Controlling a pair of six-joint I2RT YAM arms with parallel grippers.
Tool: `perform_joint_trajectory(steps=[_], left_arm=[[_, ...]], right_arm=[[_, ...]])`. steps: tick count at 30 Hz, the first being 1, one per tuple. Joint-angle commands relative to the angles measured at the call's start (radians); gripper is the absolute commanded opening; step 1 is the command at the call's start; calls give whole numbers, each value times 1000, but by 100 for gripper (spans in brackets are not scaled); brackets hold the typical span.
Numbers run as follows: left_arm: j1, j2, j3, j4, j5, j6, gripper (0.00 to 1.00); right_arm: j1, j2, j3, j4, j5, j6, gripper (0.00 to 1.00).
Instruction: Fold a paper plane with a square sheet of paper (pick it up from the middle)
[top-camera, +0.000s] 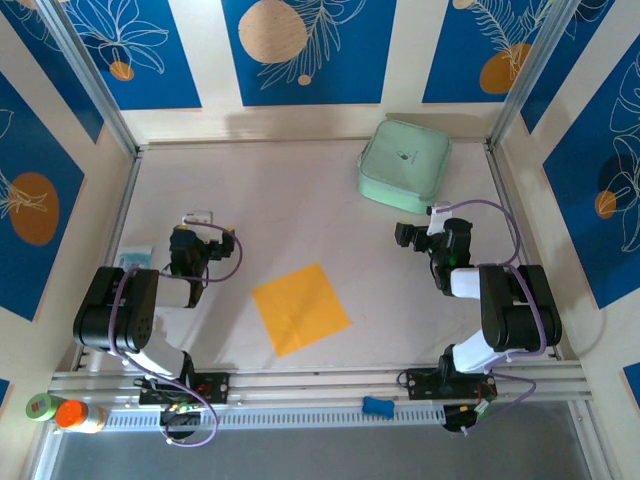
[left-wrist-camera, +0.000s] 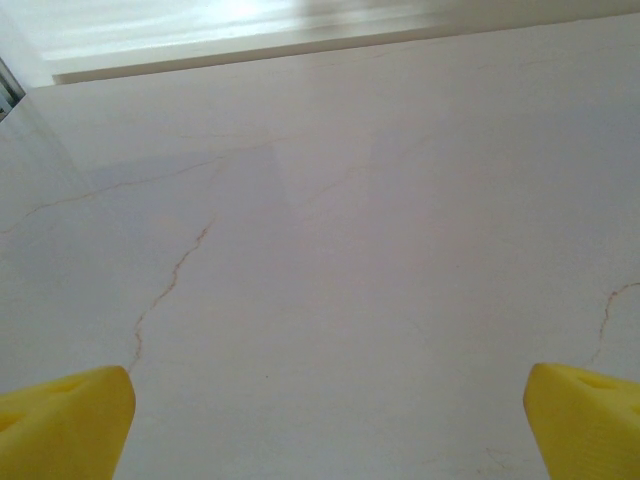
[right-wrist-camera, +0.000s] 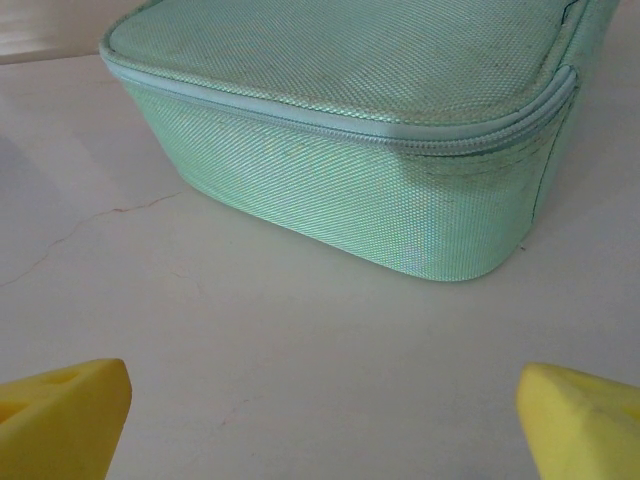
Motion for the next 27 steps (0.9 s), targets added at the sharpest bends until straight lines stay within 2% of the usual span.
perform_joint_trajectory(steps=[1,4,7,9,14,18,20,22,24,25,27], left_arm=[[9,2,-1,27,18,3,99],[9,2,-35,94,15,2,100],[7,-31,-81,156,-6,-4,100],[7,-87,-91,119,-32,-11,99],[5,-281,-26,-162,-87,-32,99],[4,-411,92,-462,-148,-226,99],[5,-443,163,-605,-117,-303,99],[4,-452,209,-680,-72,-347,99],[4,-451,234,-709,-35,-378,99],[4,-449,244,-725,-16,-391,99],[4,-442,257,-742,7,-405,99]], right_arm=[[-5,0,-4,40,-18,-13,99],[1,-26,3,12,-3,-13,99],[21,-128,50,-144,26,-29,99],[51,-195,98,-279,104,-23,99],[125,-304,286,-702,194,97,99],[206,-317,435,-989,160,221,99],[271,-307,500,-1106,144,257,99],[323,-281,550,-1190,111,294,99],[391,-238,598,-1267,87,342,99],[430,-214,617,-1293,82,357,96],[506,-173,640,-1330,135,431,95]])
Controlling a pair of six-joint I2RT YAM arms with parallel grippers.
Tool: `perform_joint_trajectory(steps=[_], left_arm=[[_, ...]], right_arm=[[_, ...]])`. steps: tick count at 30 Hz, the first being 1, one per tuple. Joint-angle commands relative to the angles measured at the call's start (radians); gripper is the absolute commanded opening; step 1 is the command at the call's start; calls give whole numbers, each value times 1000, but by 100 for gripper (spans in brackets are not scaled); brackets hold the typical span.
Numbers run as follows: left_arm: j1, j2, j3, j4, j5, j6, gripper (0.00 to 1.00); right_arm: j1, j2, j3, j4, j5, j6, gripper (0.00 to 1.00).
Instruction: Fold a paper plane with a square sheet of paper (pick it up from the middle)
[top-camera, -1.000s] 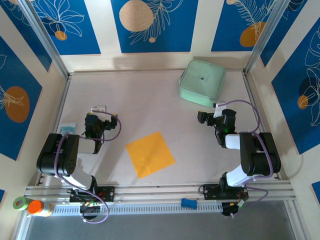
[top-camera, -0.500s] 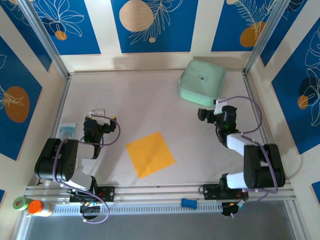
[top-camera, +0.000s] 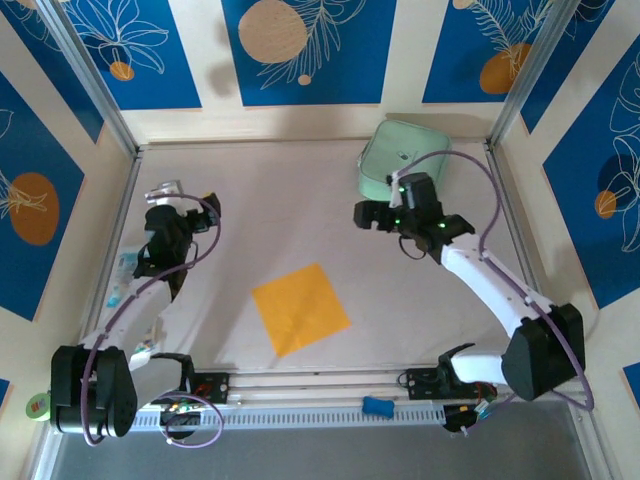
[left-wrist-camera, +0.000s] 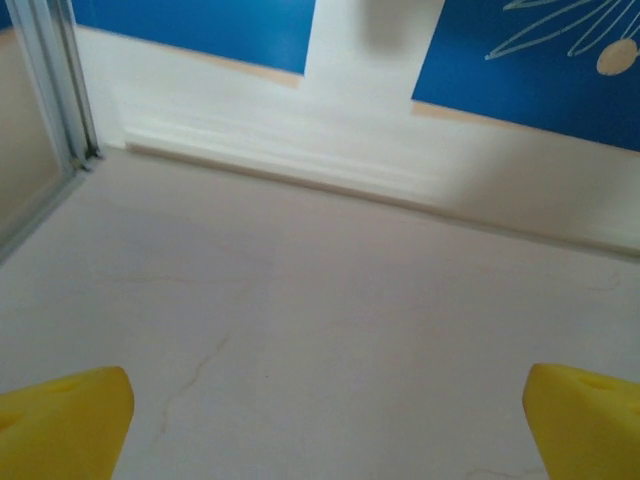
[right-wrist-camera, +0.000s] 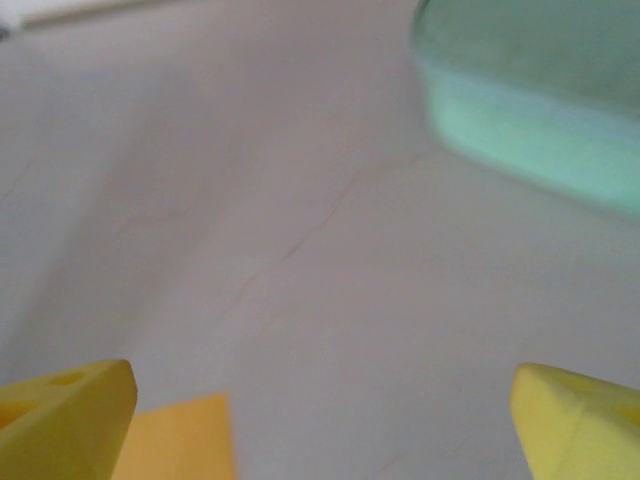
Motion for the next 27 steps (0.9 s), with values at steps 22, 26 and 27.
perform_joint_trajectory(steps=[22,26,27], left_arm=[[4,39,4,-114,82,-81,100],[5,49,11,-117,113,-71,100],[5,51,14,-113,142,-62,99]], right_arm=[[398,606,303,-181,-163,276,74],[388,650,316,-173,-171,276,73],[383,658,313,-165,-174,280,73]])
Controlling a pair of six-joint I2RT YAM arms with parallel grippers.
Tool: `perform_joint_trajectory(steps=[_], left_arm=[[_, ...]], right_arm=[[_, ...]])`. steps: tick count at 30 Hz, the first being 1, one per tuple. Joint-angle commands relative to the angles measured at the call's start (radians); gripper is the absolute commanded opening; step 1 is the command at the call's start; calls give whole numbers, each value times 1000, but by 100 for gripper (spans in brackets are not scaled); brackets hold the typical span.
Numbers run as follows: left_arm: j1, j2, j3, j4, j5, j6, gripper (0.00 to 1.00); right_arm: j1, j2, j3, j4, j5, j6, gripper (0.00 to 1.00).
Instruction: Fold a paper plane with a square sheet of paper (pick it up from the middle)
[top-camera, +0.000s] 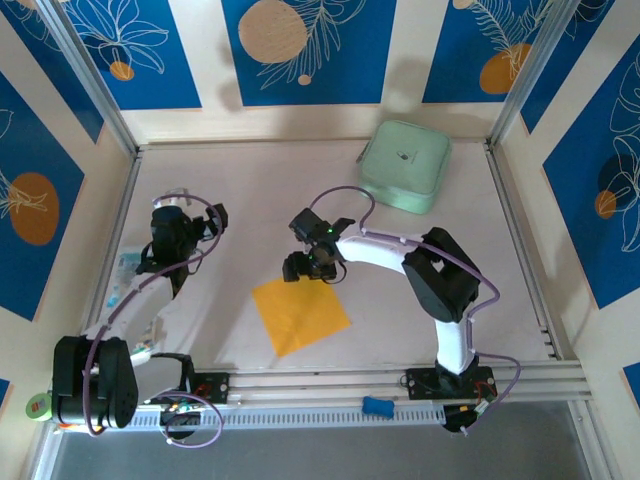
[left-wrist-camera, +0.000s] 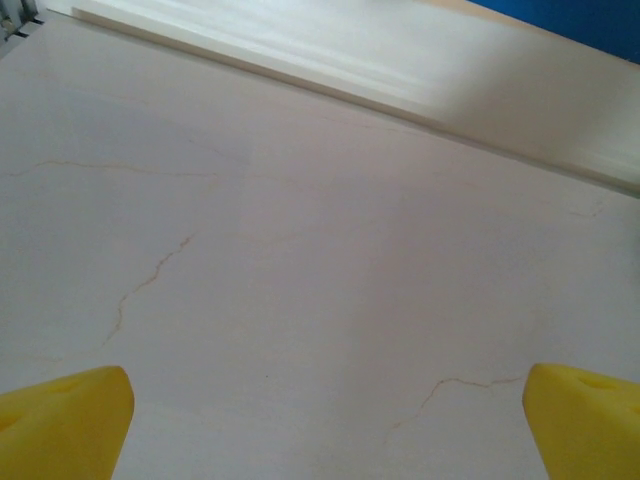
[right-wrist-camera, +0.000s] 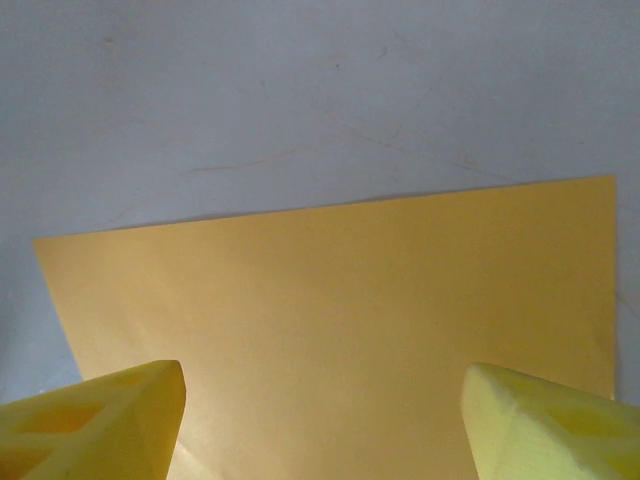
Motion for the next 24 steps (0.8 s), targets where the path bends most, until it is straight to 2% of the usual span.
perform_joint_trajectory(steps=[1,6,12,17,24], left_arm=[[4,9,13,-1,100,26,99],[4,24,29,-11,158,27,99],[3,49,46,-30,215,-10,99],[-2,87,88,-96,269,-54,99],[-44,172,191,-277,332,-88,100]], right_arm=[[-16,26,19,-11,-40,18,73],[-44,52,9,8,-12,37,73],[-103,101,35,-28,115,145,73],[-140,151,137,-101,232,223,73],[-192,203,200,-103,154,304,74]])
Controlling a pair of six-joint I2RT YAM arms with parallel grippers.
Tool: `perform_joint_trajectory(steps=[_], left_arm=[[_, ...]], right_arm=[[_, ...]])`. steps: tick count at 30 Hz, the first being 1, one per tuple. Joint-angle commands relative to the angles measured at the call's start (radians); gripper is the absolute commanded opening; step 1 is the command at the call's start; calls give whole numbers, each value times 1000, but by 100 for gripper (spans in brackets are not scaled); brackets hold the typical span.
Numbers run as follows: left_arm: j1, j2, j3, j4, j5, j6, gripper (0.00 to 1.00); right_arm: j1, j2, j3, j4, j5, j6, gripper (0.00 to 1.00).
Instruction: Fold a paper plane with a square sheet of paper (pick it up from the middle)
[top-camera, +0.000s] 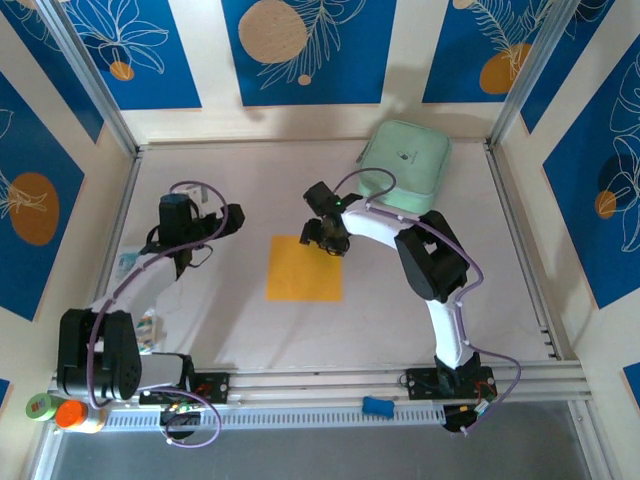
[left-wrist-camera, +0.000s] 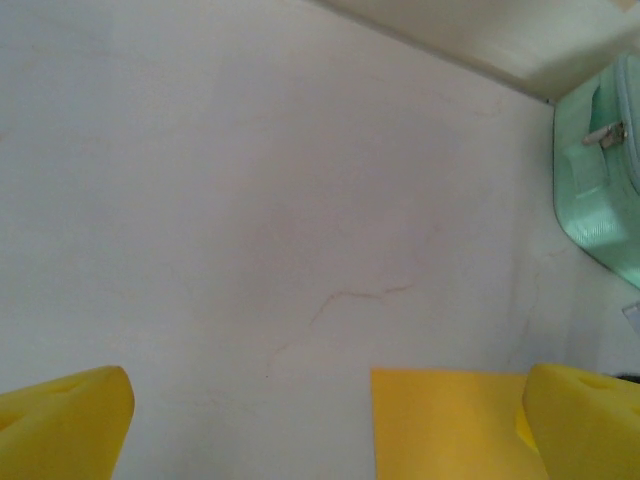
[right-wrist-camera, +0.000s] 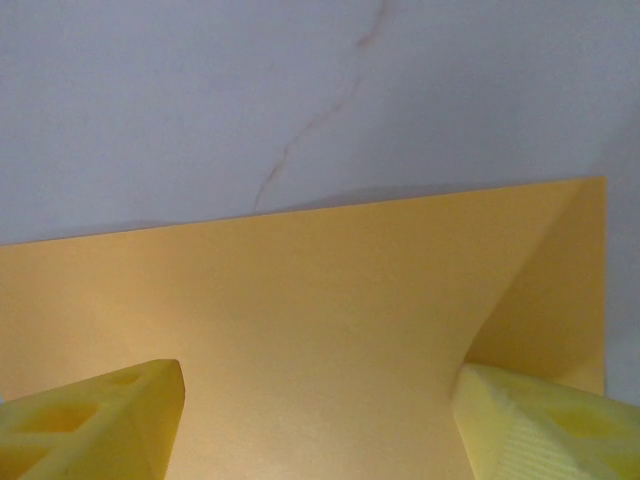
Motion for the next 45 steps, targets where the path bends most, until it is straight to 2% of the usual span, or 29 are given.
perform_joint_trajectory(steps=[1,7,10,15,20,22,29,37,40,45], left_arm=[[-35,36,63,-145,51,-24,100],[-136,128,172,-370,-7,-19,99],[-222,190,249,-493,-71,-7,100],[-394,310,393,-666,-211,-6,100],[-537,441,546,-761,-329,-18,99],[-571,483,587,-764,-336,-38,99],[-622,618,703,-779,-300,-132,100],[-668,724,803,-860,-345,-219,98],[-673,746,813,-852,-331,-248,92],[-682,785,859,-898,-363,-254,90]], right_arm=[[-23,40,11,-49,-15,55,73],[-67,-131,-36,85,-151,20,74],[-98,-253,-119,126,-133,-21,79],[-191,-449,-319,162,-61,-81,100],[-278,-630,-472,176,16,-141,99],[-309,-685,-520,178,33,-149,99],[-386,-787,-608,178,24,-150,99],[-396,-778,-627,191,-14,-148,99],[-396,-767,-627,193,-23,-145,99],[-396,-758,-623,193,-37,-147,100]])
